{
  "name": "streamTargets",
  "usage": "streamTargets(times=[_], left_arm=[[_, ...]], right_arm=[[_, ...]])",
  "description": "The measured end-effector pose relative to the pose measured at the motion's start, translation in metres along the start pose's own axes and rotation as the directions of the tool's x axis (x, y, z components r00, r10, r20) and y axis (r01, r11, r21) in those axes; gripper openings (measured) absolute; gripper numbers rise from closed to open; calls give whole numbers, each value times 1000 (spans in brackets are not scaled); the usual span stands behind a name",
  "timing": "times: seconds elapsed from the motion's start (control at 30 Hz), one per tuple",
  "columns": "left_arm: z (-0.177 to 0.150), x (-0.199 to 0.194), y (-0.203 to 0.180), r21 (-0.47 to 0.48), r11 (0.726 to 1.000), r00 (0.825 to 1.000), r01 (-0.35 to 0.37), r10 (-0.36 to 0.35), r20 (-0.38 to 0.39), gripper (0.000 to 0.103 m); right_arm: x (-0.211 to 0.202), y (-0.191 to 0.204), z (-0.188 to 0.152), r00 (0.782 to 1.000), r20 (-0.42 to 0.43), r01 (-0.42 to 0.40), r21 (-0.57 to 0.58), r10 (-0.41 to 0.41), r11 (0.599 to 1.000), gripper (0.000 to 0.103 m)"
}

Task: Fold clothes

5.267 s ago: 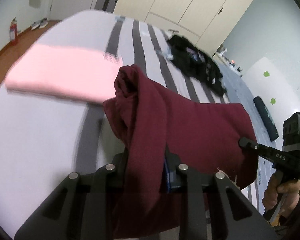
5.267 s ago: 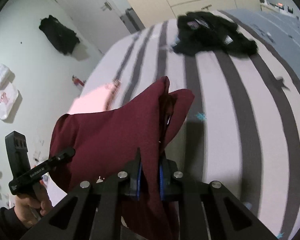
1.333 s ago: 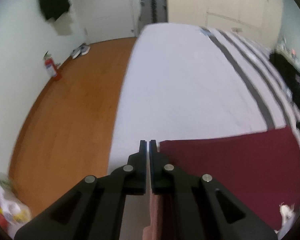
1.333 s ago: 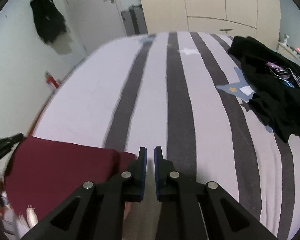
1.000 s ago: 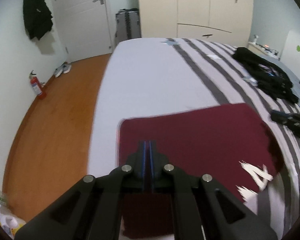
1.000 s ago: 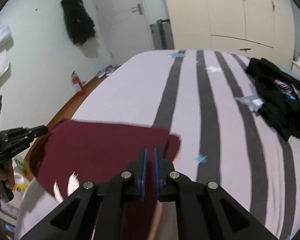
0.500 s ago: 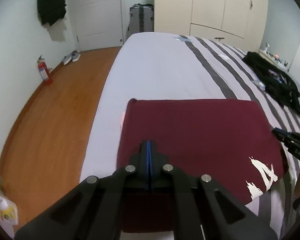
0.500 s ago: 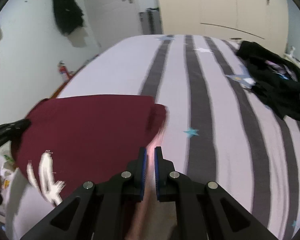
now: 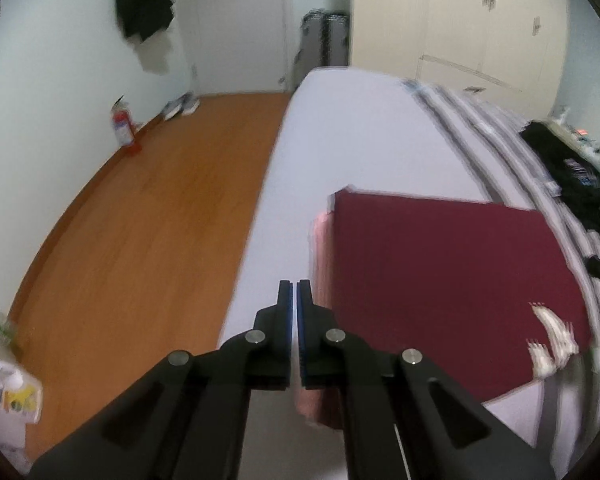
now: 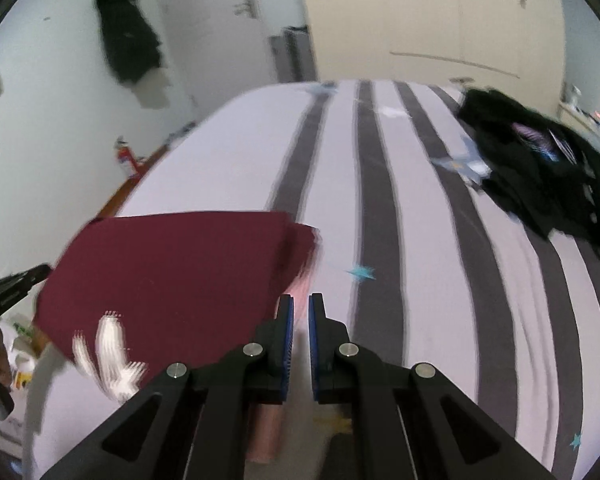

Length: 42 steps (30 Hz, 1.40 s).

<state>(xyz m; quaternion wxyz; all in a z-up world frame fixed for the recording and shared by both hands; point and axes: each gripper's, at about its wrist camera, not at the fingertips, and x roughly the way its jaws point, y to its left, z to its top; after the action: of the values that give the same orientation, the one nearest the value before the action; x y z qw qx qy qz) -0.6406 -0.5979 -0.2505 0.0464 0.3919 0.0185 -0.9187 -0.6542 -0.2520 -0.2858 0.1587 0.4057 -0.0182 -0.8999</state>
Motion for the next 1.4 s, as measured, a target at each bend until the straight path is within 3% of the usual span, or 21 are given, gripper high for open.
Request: streamTargets(times=[0.13, 0.33, 0.67, 0.83, 0.9, 1.03, 1.23, 1.4], left_arm=[[-8, -15, -30, 46, 997, 998, 61, -62, 18, 1], [-29, -7, -38, 22, 998, 998, 58, -57, -28, 1], [-45, -16, -11, -19, 999, 998, -32, 31, -54, 1], [-51, -30, -6, -28, 998, 996, -57, 55, -66, 1], [-53, -47, -13, -22, 998, 998, -51, 50, -49, 1], [-57, -90, -30, -22, 999, 999, -24, 24, -26, 1], [-82, -172, -76, 1, 1000, 1000, -28, 28, -3, 1], [-123, -235, -122, -55, 996, 997, -73, 73, -4, 5]], right_arm=[[-9, 39, -4, 998, 15, -59, -36, 59, 998, 7], [8, 70, -32, 997, -42, -66, -41, 64, 997, 7], [-4, 35, -38, 999, -40, -23, -46, 21, 999, 0], [-14, -2, -32, 998, -33, 56, -2, -56, 998, 2], [-21, -22, -31, 996, -37, 83, 31, -81, 996, 2], [-56, -29, -34, 997, -16, 73, -11, -73, 997, 2], [-121, -20, -56, 1000, -19, -19, -50, 18, 999, 3], [-179, -8, -99, 997, -39, -72, -84, 69, 994, 26]])
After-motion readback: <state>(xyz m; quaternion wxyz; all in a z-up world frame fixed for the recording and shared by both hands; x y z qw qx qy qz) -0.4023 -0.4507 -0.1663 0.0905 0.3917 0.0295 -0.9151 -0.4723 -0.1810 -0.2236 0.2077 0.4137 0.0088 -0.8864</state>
